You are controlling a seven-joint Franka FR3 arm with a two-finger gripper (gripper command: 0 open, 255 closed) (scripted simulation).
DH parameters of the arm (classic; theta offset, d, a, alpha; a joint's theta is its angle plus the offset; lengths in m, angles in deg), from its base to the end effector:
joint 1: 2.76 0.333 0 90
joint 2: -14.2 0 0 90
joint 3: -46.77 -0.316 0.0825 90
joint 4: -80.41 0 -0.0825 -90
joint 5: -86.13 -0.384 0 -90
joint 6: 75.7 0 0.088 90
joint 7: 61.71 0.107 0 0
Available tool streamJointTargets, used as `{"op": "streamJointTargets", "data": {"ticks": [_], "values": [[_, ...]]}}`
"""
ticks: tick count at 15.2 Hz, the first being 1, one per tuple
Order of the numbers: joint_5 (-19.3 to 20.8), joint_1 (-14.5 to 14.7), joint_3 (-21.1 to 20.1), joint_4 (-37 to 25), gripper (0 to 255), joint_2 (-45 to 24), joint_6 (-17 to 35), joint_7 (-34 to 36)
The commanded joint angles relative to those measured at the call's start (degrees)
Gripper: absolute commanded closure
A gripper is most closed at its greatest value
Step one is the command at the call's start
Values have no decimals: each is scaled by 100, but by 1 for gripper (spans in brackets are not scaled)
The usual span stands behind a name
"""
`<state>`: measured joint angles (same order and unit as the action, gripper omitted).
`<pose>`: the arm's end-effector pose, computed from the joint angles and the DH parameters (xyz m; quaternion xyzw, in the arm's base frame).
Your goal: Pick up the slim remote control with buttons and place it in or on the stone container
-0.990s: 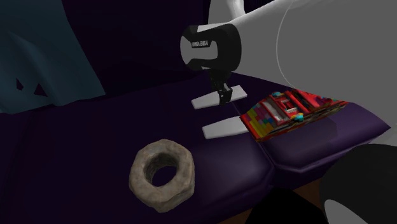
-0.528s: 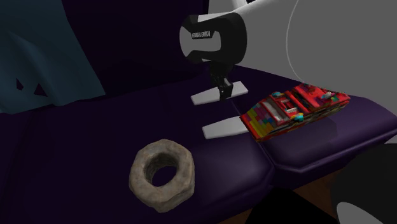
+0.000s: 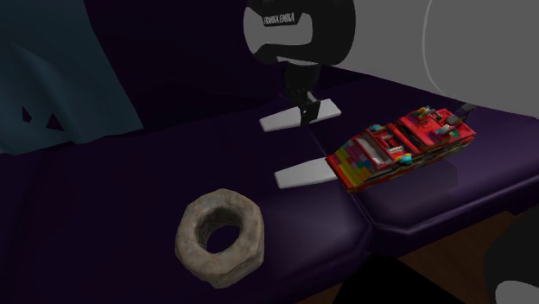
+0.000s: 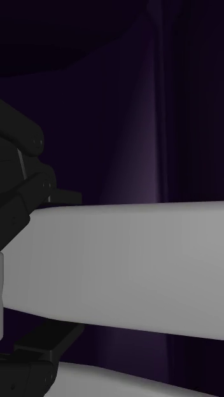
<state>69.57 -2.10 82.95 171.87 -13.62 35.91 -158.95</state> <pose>0.5835 -0.3250 0.3904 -0.8737 -0.4862 0.0131 0.0128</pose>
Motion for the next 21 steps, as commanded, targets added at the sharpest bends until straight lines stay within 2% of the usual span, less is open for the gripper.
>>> {"op": "streamJointTargets", "data": {"ticks": [1,20,21], "values": [[38,13,19,-90,255,52,-132,34],[219,-84,128,-1238,255,267,-1435,175],[318,97,139,-978,255,458,-1340,299]]}}
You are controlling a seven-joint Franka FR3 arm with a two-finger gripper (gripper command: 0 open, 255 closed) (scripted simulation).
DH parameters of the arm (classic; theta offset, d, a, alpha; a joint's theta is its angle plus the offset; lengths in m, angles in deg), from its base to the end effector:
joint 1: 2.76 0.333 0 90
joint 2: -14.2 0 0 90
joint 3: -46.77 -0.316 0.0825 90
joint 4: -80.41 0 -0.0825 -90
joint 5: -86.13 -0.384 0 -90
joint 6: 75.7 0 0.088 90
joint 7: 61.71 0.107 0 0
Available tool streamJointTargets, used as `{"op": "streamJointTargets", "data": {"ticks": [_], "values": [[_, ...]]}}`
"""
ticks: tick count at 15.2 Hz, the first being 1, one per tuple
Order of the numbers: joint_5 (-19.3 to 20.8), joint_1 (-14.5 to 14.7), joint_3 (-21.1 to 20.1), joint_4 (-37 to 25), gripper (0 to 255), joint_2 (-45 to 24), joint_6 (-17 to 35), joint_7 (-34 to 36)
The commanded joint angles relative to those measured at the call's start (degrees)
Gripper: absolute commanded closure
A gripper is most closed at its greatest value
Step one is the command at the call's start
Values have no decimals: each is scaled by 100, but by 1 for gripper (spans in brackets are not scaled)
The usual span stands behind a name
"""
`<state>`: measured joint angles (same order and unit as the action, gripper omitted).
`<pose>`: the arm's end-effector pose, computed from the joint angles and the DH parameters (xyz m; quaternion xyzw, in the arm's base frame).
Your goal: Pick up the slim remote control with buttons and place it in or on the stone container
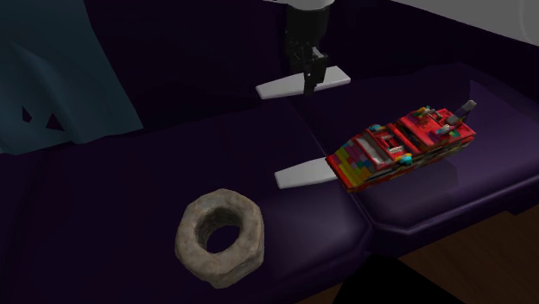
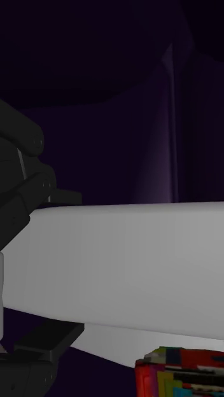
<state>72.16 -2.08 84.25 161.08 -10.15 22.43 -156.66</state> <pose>0.5833 -0.3182 0.4952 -0.8737 -0.4861 0.0132 0.0128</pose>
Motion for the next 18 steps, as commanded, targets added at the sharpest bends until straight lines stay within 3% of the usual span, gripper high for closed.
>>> {"op": "streamJointTargets", "data": {"ticks": [1,9,18], "values": [[158,270,16,346,255,296,96,202],[922,1397,-153,1866,255,1609,575,1443],[1462,2183,-731,2894,255,2612,786,2932]]}}
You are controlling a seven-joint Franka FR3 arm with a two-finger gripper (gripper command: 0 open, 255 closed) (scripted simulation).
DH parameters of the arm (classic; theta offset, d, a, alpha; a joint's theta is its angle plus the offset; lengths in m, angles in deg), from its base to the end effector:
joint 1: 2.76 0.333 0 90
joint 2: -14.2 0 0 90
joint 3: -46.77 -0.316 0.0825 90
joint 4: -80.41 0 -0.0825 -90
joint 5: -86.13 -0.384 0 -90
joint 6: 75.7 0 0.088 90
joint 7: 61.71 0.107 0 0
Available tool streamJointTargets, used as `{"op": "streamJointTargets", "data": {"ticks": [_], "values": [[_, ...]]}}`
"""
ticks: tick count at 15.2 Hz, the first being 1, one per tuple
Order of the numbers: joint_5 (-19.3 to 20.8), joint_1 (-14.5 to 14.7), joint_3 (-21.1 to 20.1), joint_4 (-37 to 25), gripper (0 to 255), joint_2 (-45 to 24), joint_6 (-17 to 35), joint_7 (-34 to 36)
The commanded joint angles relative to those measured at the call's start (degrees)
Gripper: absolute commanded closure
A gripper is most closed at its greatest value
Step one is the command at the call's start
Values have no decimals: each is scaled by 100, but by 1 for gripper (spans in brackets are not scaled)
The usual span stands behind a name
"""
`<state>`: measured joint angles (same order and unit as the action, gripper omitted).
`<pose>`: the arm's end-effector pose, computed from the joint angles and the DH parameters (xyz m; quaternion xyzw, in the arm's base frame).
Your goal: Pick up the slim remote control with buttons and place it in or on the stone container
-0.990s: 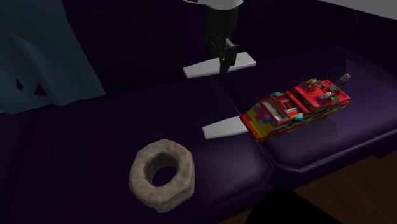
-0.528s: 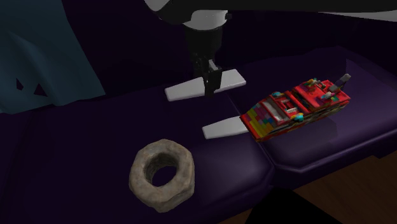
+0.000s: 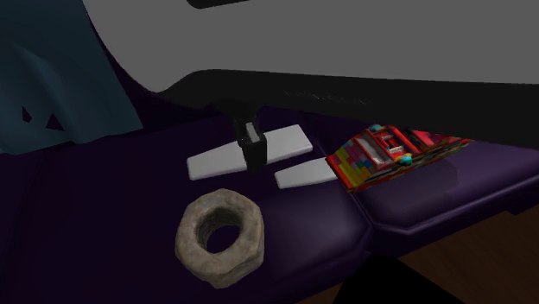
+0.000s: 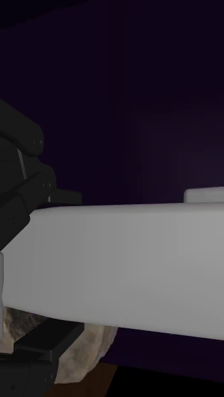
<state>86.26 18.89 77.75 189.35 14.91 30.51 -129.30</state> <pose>0.5461 -0.0909 0.4972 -0.8732 -0.4871 0.0132 0.0132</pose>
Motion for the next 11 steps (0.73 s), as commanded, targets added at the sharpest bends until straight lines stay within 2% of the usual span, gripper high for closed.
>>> {"op": "streamJointTargets", "data": {"ticks": [1,7,11], "values": [[83,154,-160,145,255,182,-11,353],[165,574,-672,488,255,505,35,1321],[145,567,-661,740,255,448,340,1302]]}}
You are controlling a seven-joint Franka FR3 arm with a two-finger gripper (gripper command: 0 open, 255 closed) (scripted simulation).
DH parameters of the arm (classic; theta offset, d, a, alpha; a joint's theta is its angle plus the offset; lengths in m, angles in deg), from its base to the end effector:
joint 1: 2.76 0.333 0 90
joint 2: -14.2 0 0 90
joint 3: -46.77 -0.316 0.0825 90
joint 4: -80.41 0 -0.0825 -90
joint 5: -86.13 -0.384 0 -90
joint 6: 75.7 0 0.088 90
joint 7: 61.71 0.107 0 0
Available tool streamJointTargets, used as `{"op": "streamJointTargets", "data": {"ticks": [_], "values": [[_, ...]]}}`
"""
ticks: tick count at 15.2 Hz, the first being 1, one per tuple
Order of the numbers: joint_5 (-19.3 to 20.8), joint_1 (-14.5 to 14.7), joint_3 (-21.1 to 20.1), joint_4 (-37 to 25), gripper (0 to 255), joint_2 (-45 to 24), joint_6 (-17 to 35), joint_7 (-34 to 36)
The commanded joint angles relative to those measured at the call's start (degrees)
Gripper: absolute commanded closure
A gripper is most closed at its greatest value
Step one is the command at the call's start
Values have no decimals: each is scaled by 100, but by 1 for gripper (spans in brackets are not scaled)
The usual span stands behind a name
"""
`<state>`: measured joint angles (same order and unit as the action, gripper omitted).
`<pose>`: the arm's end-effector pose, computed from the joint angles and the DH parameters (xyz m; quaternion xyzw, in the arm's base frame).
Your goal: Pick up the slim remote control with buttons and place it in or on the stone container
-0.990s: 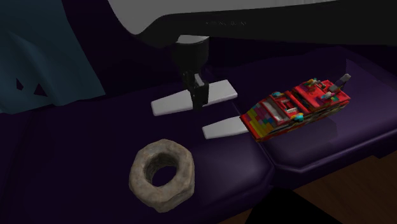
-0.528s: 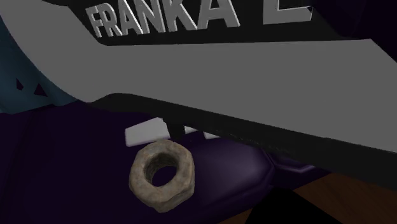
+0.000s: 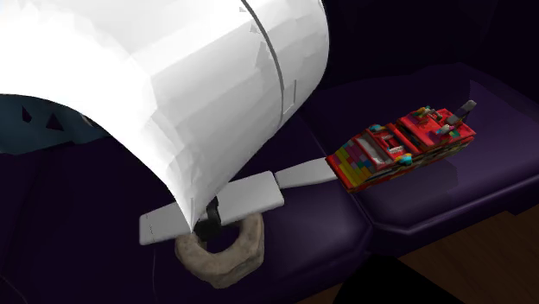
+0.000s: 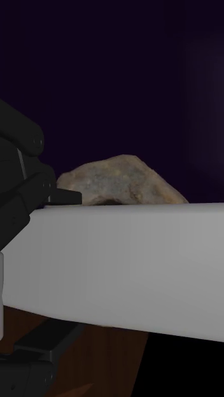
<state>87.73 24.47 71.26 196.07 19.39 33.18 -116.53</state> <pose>0.5282 0.0184 0.4843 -0.8735 -0.4865 0.0136 0.0129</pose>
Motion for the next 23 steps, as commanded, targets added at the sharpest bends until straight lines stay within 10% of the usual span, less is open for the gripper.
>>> {"op": "streamJointTargets", "data": {"ticks": [1,18,19,23], "values": [[-8,8,-8,129,255,-18,149,19],[-94,-2,22,599,255,-227,811,-53],[-93,-2,22,600,0,-226,811,-53],[-93,-2,22,600,0,-226,811,-52]]}}
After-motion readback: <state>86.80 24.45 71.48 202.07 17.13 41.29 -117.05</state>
